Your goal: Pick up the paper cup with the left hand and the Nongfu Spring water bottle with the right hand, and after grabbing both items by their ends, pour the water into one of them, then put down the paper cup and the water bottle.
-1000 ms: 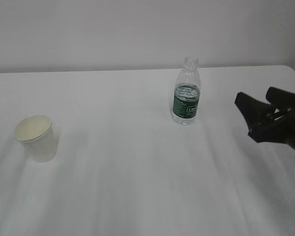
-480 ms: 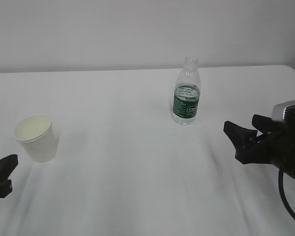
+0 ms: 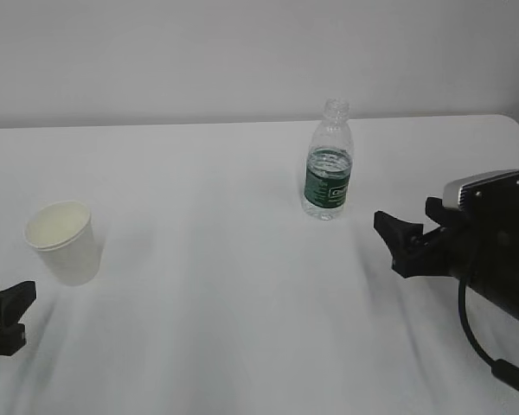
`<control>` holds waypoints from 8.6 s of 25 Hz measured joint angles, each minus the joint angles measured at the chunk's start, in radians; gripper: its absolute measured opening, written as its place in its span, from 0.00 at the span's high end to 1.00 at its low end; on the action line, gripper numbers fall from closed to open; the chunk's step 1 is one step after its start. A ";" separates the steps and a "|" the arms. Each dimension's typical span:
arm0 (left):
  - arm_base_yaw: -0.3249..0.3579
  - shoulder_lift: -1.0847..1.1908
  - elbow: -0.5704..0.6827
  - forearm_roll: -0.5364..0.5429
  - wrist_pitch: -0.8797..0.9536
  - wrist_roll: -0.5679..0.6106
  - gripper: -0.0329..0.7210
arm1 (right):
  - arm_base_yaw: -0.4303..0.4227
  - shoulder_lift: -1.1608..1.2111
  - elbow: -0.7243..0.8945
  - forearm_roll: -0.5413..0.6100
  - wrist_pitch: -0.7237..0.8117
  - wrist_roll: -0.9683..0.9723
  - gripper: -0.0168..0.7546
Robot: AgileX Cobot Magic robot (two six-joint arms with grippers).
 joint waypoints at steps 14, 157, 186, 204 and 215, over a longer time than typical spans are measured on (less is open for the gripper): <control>0.000 0.026 -0.002 0.000 0.000 0.000 0.24 | 0.000 0.125 -0.157 -0.030 0.000 0.000 0.15; 0.000 0.148 -0.095 0.042 -0.008 0.000 0.17 | 0.002 0.425 -0.586 -0.314 0.018 0.215 0.48; 0.000 0.148 -0.095 0.054 -0.008 0.000 0.17 | 0.002 0.155 -0.227 -0.138 0.025 0.090 0.48; 0.000 0.148 -0.095 0.055 -0.008 0.000 0.17 | 0.002 -0.079 0.009 -0.085 0.027 0.070 0.48; 0.000 0.148 -0.095 0.055 -0.008 0.000 0.05 | 0.002 -0.101 0.060 -0.085 0.027 0.060 0.48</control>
